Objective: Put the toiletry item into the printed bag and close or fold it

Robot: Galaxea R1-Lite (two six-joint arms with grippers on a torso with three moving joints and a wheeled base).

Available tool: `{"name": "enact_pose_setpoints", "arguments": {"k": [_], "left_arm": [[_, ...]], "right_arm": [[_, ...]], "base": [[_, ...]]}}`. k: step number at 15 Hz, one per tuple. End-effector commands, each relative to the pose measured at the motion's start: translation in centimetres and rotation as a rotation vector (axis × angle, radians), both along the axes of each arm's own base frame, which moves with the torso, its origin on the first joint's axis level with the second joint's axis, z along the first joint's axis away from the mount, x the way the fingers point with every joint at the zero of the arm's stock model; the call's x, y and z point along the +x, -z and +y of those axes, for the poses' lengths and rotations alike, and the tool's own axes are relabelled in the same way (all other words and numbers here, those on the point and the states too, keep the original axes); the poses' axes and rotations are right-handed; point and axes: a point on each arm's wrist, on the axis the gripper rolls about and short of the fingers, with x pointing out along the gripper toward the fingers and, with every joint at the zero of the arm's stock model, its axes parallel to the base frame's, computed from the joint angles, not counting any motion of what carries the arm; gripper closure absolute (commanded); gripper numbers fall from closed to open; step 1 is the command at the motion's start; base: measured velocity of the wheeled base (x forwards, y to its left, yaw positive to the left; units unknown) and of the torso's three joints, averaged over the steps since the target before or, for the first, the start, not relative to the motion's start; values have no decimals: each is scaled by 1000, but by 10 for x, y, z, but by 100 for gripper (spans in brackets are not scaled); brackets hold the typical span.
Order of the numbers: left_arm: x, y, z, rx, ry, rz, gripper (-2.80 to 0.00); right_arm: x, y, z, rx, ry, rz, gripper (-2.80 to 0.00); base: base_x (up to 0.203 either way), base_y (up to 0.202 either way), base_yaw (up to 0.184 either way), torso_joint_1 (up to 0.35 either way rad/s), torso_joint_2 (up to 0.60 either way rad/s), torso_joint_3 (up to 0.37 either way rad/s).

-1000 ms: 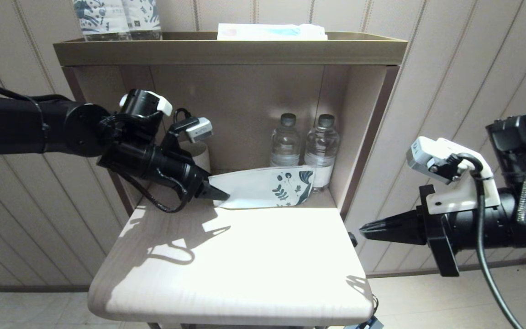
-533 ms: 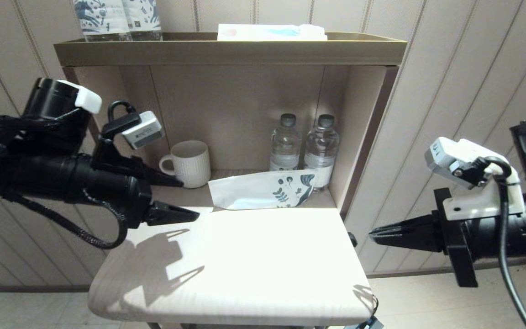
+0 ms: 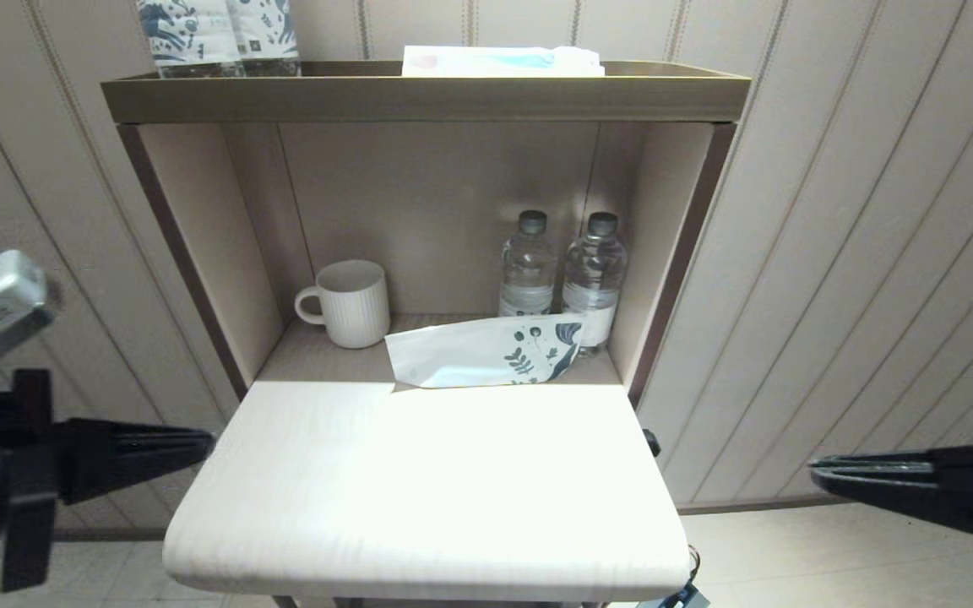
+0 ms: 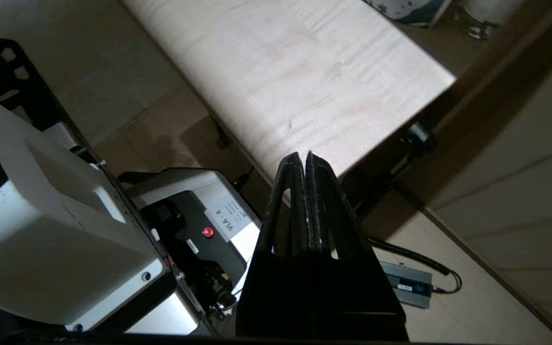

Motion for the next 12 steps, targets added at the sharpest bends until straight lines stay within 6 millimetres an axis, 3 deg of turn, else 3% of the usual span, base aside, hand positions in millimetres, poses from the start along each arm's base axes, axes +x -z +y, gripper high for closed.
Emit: {"name": "enact_pose_setpoints", "arguments": {"k": [1,4,7,9,12], "left_arm": [[-60,-6,17,-63,-129,-130,0],[-108,29,34,-71,-348,-176,0],[-143,74,44,-72,-484,-210,0],[-146,108,45,-53,-653,-163,0],[-131,149,45,-70,-798,-156,0]], "right_arm": [[-54,-2,-20,31,79,-85,0],[-101,30,-40,76,325,-70,0],[-125,77,-45,70,626,-71,0],[-130,115,-43,6,718,-91,0],[-132,163,-46,-66,800,-197,0]], "base": [[0,0,0,0,0,0],[0,0,0,0,0,0],[0,0,0,0,0,0],[0,0,0,0,0,0],[0,0,0,0,0,0]]}}
